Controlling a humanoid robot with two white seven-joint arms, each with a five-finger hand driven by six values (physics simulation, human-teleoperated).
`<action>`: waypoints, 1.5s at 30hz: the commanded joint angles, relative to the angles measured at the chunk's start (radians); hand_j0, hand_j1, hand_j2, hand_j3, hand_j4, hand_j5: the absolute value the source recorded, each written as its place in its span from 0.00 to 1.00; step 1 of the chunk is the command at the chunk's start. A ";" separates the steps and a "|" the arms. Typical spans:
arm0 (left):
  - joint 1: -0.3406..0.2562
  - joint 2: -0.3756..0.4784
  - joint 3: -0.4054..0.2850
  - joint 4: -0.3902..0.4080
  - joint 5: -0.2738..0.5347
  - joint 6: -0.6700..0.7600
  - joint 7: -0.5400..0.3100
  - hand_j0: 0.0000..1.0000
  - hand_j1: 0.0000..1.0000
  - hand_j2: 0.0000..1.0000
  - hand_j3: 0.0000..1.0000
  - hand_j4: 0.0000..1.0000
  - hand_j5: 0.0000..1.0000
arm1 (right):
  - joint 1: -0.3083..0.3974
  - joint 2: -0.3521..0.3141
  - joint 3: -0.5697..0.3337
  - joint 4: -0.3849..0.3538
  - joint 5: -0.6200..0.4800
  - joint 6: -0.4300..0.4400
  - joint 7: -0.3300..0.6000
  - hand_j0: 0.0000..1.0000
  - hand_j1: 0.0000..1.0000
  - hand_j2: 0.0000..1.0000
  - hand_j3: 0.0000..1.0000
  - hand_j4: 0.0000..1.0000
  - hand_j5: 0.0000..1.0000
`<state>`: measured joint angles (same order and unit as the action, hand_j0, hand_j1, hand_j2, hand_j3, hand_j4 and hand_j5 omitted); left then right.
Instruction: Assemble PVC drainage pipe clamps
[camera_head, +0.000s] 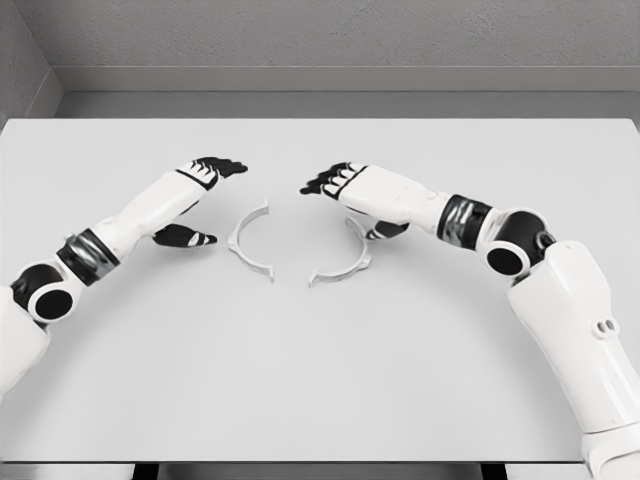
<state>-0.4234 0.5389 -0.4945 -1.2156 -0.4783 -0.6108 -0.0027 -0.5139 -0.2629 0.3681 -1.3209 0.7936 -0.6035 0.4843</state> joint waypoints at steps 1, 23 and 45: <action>0.000 0.004 0.002 0.005 0.009 0.000 0.001 1.00 1.00 1.00 1.00 1.00 1.00 | 0.002 -0.018 -0.034 -0.012 -0.014 0.001 -0.001 1.00 1.00 1.00 1.00 1.00 1.00; -0.028 0.006 0.004 0.025 0.009 0.000 0.003 1.00 1.00 1.00 1.00 1.00 1.00 | 0.123 -0.056 -0.023 -0.121 -0.008 0.002 0.000 1.00 1.00 1.00 1.00 1.00 1.00; -0.029 0.001 0.001 0.027 0.007 0.000 0.003 1.00 1.00 1.00 1.00 1.00 1.00 | 0.064 -0.006 0.017 -0.049 -0.001 0.014 0.000 1.00 1.00 1.00 1.00 1.00 1.00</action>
<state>-0.4525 0.5393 -0.4949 -1.1885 -0.4773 -0.6108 -0.0008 -0.4510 -0.2731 0.3827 -1.3767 0.7971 -0.5913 0.4852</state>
